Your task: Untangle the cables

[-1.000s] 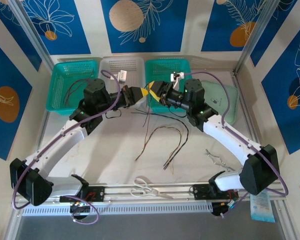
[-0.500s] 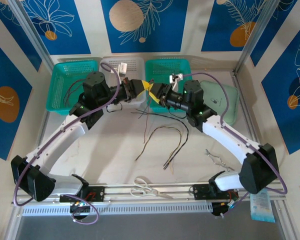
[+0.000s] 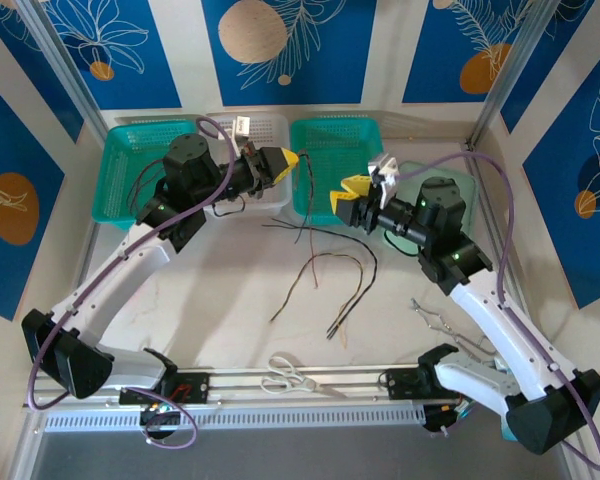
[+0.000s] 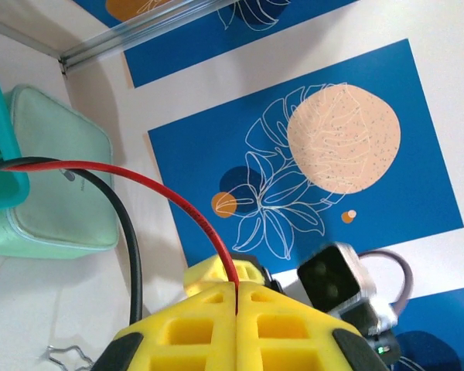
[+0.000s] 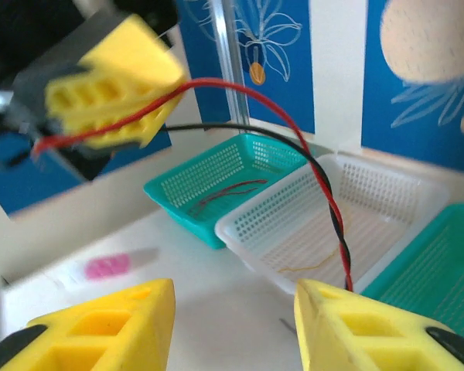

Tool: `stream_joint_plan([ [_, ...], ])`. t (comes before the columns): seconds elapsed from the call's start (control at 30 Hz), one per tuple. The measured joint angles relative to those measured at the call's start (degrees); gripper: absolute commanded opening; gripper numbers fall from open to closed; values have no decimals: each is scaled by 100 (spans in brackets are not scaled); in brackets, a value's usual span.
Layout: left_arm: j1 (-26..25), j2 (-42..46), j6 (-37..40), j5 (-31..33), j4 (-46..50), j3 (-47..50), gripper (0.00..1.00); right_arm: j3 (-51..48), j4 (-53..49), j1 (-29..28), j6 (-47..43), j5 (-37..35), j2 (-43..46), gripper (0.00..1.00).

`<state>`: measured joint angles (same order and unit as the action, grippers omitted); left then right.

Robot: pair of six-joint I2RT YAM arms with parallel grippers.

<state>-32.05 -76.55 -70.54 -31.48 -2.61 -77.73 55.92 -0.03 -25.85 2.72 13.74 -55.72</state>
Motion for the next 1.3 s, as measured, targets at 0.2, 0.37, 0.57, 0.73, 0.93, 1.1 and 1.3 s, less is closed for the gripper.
stream_joint_plan([
  [0.2, 0, -4, -363, -46, -142, -2, 0, -310, 431, -374, -2892, -116, -46, 42],
  [0.37, 4, -48, -754, -138, -293, 0, 0, -332, 1058, -765, -4743, -518, -291, 42],
  [0.57, 4, -92, -1163, -153, -566, 17, 0, -131, 1602, -682, -5849, -695, -807, 42],
  [0.73, 4, -92, -1401, -151, -809, 116, 0, -42, 2260, -684, -6505, -809, -1224, 42],
  [0.93, 4, -92, -1582, -151, -925, 203, 0, 81, 2951, -782, -7036, -953, -1661, 41],
  [1.1, 4, -92, -1644, -151, -1064, 254, 0, 326, 3220, -826, -7237, -992, -1818, 40],
  [1.3, 7, -92, -1692, -151, -1196, 271, 0, 452, 3248, -861, -7375, -994, -1941, 30],
])
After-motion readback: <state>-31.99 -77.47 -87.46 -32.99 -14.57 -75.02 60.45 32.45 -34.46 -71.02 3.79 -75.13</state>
